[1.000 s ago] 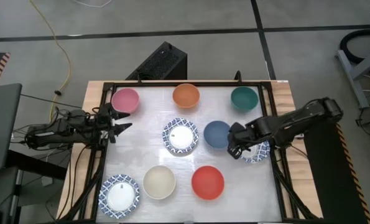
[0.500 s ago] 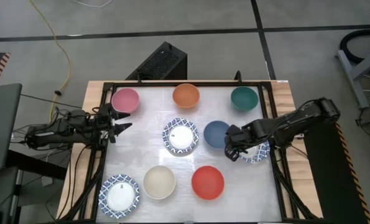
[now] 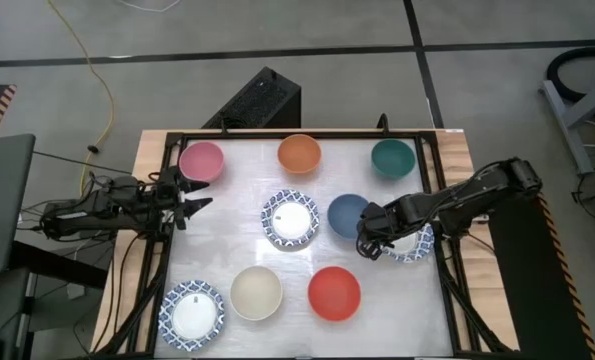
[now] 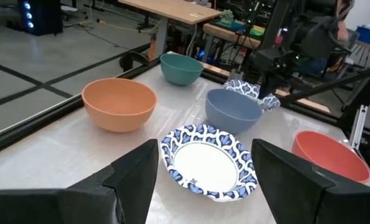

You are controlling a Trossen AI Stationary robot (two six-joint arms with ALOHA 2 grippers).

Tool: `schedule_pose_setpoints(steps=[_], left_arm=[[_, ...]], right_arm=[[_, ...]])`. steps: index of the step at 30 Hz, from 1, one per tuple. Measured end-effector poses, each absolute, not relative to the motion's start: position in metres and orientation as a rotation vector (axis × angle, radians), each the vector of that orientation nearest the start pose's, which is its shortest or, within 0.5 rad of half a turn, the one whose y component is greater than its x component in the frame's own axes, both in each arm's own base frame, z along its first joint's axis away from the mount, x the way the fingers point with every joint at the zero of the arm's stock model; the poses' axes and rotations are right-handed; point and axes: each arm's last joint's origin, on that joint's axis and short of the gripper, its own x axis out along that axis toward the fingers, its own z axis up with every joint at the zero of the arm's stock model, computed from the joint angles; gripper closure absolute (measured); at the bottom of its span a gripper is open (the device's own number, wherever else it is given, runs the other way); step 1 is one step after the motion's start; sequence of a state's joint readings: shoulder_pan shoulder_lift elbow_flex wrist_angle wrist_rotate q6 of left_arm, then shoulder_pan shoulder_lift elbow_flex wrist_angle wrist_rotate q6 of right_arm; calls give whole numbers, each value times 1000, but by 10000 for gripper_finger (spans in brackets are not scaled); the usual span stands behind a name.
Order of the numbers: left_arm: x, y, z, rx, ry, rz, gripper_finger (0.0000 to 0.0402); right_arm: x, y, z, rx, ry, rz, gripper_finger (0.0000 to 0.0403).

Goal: Nest bowls inside each other
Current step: Stack the bottom right white patterned plate on top of the top right white patterned plate, then stack the top left white patterned plate on top of the stacked white patterned plates

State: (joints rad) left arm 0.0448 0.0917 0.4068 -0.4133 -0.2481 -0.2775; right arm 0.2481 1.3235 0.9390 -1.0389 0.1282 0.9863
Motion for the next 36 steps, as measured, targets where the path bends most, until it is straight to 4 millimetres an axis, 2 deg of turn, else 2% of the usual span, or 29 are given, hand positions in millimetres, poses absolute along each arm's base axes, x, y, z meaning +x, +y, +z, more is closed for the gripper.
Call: schedule_pose_setpoints(steps=[9, 13, 18, 21, 25, 30, 33, 36], left_arm=[[66, 10, 251, -282, 55, 305, 154], [66, 10, 251, -284, 55, 304, 154], [66, 10, 251, -287, 54, 304, 154], [66, 10, 251, -295, 53, 304, 154], [66, 10, 251, -312, 50, 304, 154], [66, 10, 251, -323, 53, 305, 154], [66, 10, 249, -322, 72, 308, 154], [66, 10, 248, -328, 83, 310, 154]], right_arm=[[214, 51, 230, 539, 1272, -586, 381], [227, 54, 249, 504, 1170, -494, 381], [258, 51, 284, 461, 898, -298, 381], [272, 41, 300, 411, 741, -238, 381], [283, 19, 308, 373, 630, -252, 376], [288, -10, 304, 385, 630, -283, 339], [293, -22, 299, 396, 651, -250, 300], [300, -29, 292, 336, 669, -219, 254]])
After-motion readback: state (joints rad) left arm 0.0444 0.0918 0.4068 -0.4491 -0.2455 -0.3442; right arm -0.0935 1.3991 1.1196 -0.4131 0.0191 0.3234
